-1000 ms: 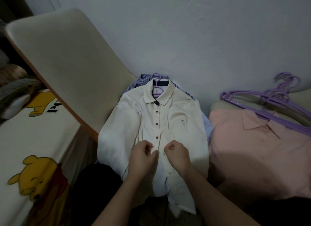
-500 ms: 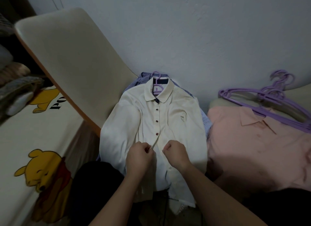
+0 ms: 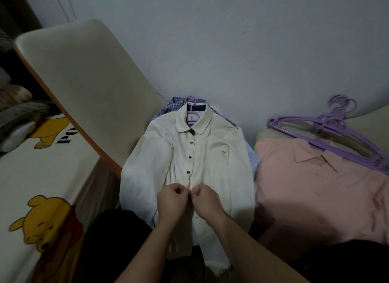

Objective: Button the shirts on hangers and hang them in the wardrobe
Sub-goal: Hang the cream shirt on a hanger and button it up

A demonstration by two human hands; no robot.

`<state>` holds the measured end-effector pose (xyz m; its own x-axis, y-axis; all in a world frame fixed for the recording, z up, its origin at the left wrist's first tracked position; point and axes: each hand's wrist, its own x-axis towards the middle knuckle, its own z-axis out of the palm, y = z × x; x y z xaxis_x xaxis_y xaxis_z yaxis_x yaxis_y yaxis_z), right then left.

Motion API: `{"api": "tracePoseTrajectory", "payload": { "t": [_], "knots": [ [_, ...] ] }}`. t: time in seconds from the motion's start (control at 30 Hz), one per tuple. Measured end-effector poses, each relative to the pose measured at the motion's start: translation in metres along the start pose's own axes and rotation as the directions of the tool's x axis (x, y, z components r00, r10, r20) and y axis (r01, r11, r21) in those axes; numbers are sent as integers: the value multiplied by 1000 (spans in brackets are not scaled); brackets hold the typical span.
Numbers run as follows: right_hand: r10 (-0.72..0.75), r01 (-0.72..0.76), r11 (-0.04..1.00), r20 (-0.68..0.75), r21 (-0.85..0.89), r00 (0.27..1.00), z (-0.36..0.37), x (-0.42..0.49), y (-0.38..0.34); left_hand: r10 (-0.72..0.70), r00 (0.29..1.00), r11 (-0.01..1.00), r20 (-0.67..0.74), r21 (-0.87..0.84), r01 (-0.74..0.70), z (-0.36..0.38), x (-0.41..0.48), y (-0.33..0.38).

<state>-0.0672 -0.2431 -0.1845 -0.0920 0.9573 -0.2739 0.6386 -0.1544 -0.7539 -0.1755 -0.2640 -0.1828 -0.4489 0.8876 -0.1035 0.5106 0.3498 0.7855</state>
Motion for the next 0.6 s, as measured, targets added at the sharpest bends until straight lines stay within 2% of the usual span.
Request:
{"api": "tracePoseTrajectory", "payload": {
  "t": [0.1,0.3,0.6],
  "knots": [
    [37,-37,999,5,39,999,3,3,7,-32,999,999,25,-10,33,2,0,-3],
    [96,-91,983,-23,157,995,5,9,10,-53,997,998,-64,-21,51,7,-1,8],
    [151,-145,938,4,314,988,7,12,15,-115,991,985,64,-125,122,5,1,-3]
  ]
}}
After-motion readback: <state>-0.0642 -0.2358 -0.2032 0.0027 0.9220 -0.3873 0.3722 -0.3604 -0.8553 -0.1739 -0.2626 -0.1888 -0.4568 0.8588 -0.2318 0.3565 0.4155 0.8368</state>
